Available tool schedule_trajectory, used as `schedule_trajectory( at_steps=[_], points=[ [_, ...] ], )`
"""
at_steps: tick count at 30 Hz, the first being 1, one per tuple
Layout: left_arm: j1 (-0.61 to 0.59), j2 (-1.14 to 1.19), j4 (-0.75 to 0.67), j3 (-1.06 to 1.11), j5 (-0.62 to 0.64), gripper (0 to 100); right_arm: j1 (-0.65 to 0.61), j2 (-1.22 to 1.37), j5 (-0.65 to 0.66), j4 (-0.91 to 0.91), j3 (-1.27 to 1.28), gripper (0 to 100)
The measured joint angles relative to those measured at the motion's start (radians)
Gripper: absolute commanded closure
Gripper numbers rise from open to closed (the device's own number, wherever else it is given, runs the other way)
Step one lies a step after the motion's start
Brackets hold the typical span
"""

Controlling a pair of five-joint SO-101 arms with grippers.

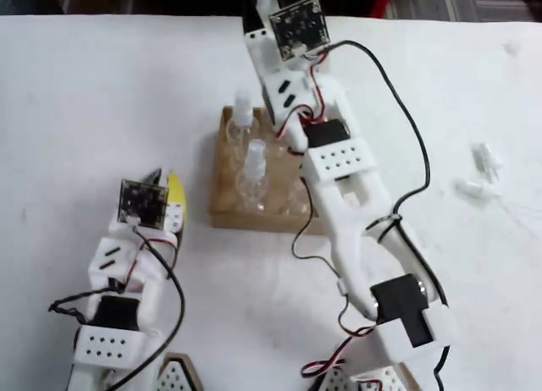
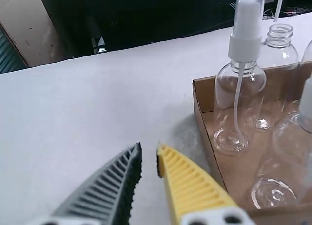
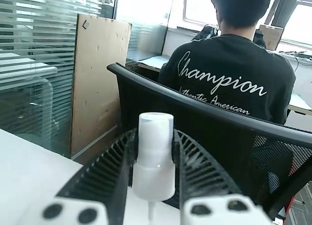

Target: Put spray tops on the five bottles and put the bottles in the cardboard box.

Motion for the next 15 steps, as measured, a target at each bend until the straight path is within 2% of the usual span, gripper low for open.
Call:
schedule_trajectory(
  at_steps=[15],
  points=[
    [0.000,0.000,0.000,0.000,0.000,94,-0.002,0.000,0.000,-0.006,0.018,98.2]
  ],
)
